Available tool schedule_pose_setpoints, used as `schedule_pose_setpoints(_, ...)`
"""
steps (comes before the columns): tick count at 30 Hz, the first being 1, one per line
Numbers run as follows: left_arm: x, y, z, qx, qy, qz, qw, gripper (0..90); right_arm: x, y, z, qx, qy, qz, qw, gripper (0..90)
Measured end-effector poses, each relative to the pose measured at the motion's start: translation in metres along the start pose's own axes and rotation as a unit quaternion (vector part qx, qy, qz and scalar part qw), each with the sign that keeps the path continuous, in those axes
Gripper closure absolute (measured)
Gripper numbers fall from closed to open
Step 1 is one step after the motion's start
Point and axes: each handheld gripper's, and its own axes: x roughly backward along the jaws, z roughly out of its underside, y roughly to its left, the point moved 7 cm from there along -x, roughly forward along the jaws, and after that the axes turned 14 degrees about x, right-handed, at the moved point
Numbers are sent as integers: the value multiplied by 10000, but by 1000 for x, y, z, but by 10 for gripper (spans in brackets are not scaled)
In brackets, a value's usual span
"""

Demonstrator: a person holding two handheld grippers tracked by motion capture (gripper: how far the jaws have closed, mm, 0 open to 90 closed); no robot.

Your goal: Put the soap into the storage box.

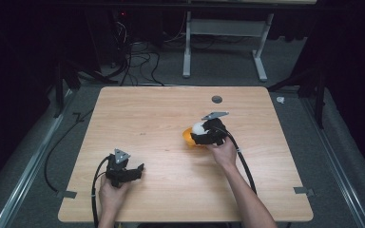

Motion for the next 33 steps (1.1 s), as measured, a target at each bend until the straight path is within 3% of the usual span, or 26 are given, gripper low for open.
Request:
schedule_pose_setpoints(28, 0, 0, 0, 1, -1, 0, 10000, 210, -8, 0, 8, -53, 241, 43, 9997, 242)
schedule_pose_setpoints(33, 0, 0, 0, 0, 1, 3, 10000, 210, -9, 1, 8, 4, 256, 152, 9996, 231)
